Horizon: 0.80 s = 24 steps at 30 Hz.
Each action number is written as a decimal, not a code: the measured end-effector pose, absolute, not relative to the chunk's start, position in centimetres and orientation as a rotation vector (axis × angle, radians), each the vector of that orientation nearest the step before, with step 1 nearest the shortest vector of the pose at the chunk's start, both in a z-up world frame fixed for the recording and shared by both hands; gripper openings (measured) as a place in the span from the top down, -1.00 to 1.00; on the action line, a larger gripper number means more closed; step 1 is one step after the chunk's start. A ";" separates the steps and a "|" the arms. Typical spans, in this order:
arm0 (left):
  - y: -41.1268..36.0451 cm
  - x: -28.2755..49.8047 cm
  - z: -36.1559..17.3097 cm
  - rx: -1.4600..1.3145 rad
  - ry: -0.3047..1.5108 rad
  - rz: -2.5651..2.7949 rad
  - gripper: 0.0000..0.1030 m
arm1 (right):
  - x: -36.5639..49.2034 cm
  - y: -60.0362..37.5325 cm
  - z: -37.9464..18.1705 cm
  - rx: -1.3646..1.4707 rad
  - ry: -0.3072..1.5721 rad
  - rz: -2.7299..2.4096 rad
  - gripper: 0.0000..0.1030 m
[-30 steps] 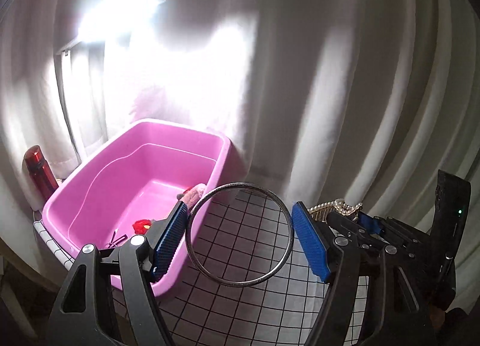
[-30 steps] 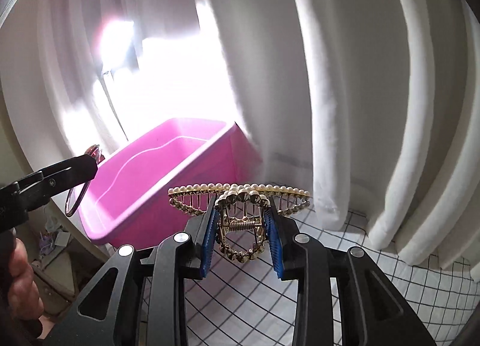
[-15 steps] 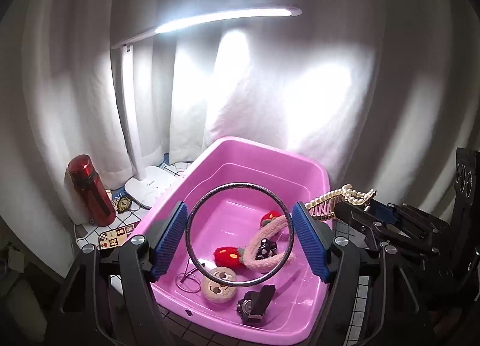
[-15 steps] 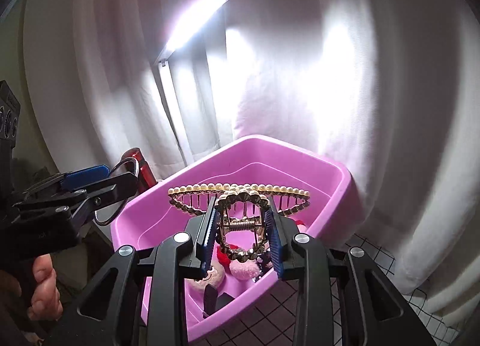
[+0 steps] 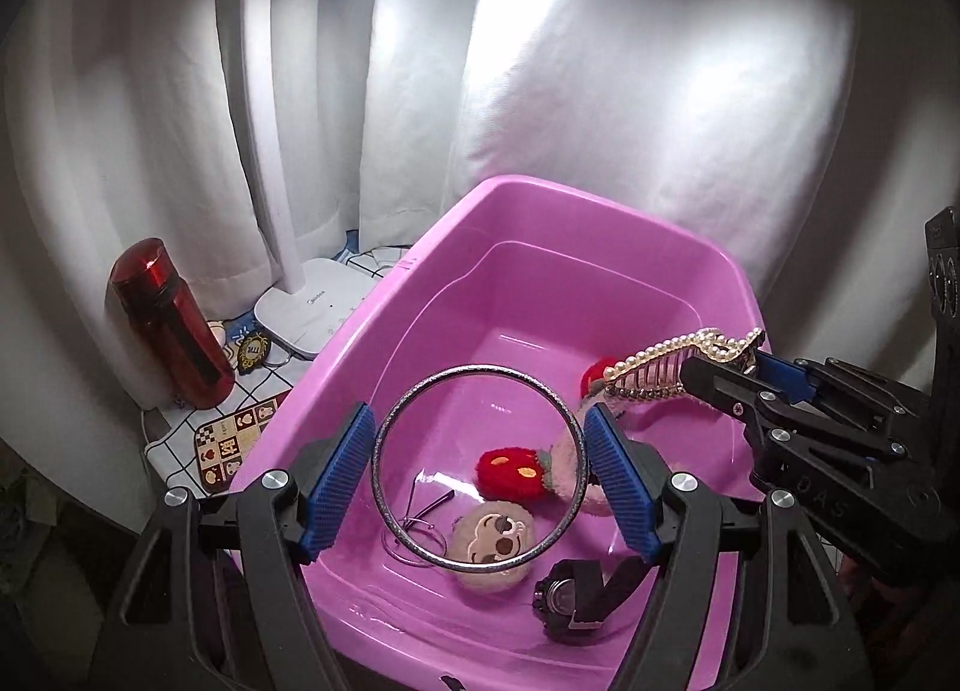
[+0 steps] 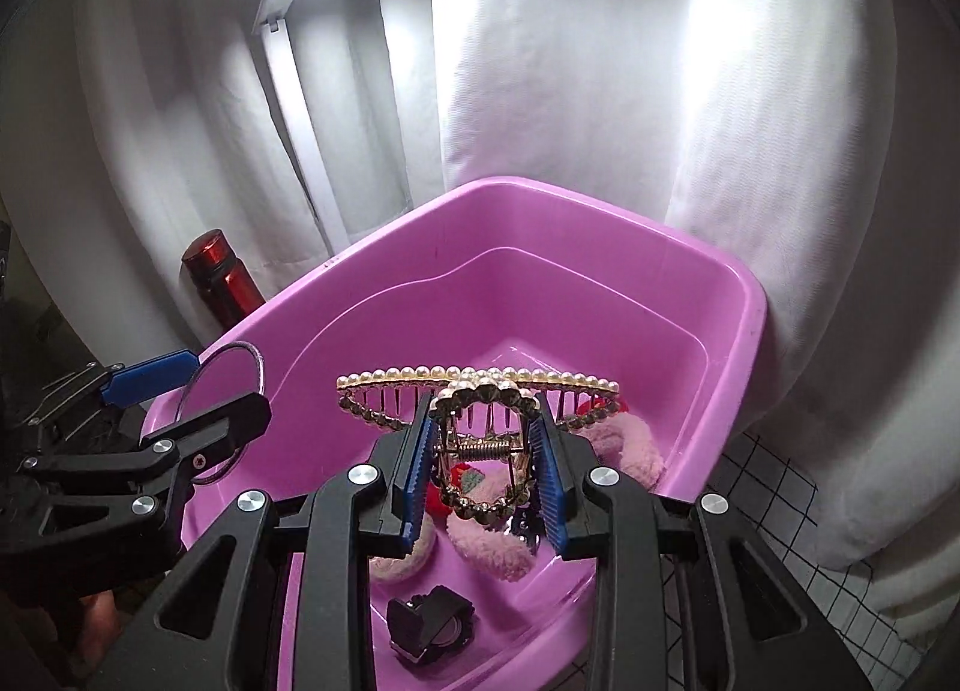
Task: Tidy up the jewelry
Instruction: 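Open the right tool to drop the hair claw while the left tool releases the ring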
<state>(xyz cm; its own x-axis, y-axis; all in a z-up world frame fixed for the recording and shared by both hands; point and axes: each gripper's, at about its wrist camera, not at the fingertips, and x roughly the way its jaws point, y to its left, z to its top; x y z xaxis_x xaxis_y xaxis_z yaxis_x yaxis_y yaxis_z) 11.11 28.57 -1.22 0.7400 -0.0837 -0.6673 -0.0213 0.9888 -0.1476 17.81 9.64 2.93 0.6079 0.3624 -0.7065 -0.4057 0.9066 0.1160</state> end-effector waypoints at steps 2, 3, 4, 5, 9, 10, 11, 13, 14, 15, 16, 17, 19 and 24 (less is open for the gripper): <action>28.8 11.4 -1.5 -0.151 0.749 -0.030 -0.37 | 18.1 9.6 2.9 -0.056 0.812 0.437 0.41; 28.8 11.5 -1.6 -0.152 0.754 -0.025 -0.37 | 18.2 9.5 2.9 -0.056 0.816 0.433 0.41; 28.9 11.7 -1.7 -0.152 0.760 -0.020 -0.38 | 18.2 9.5 2.9 -0.057 0.822 0.430 0.41; 29.0 11.8 -1.9 -0.153 0.765 -0.014 -0.39 | 18.3 9.5 2.9 -0.058 0.827 0.428 0.41; 29.2 12.0 -2.3 -0.159 0.791 0.001 -0.39 | 18.2 9.4 3.4 -0.048 0.815 0.412 -0.04; 29.2 11.9 -2.3 -0.158 0.793 0.005 -0.42 | 18.1 9.3 3.7 -0.044 0.802 0.412 -0.17; 29.2 11.9 -2.2 -0.158 0.794 0.011 -0.50 | 18.0 9.3 3.9 -0.045 0.790 0.410 -0.18; 29.3 11.8 -2.1 -0.159 0.793 0.024 -0.62 | 17.8 9.3 4.3 -0.054 0.782 0.405 -0.18; 29.3 11.7 -2.0 -0.159 0.793 0.031 -0.70 | 17.7 9.2 4.5 -0.057 0.779 0.405 -0.18; 29.2 11.7 -1.9 -0.155 0.794 0.038 -0.74 | 17.5 9.2 4.6 -0.057 0.775 0.404 -0.18; 29.2 11.6 -1.8 -0.152 0.796 0.043 -0.78 | 17.4 9.1 4.7 -0.056 0.774 0.406 -0.18; 29.1 11.6 -1.8 -0.149 0.797 0.047 -0.80 | 17.2 9.1 4.8 -0.057 0.773 0.408 -0.18; 28.9 11.6 -1.8 -0.139 0.804 0.062 -0.85 | 17.0 9.0 4.8 -0.062 0.769 0.405 -0.18; 28.5 11.5 -1.9 -0.129 0.828 0.098 -0.86 | 16.3 8.6 5.0 -0.060 0.762 0.404 -0.18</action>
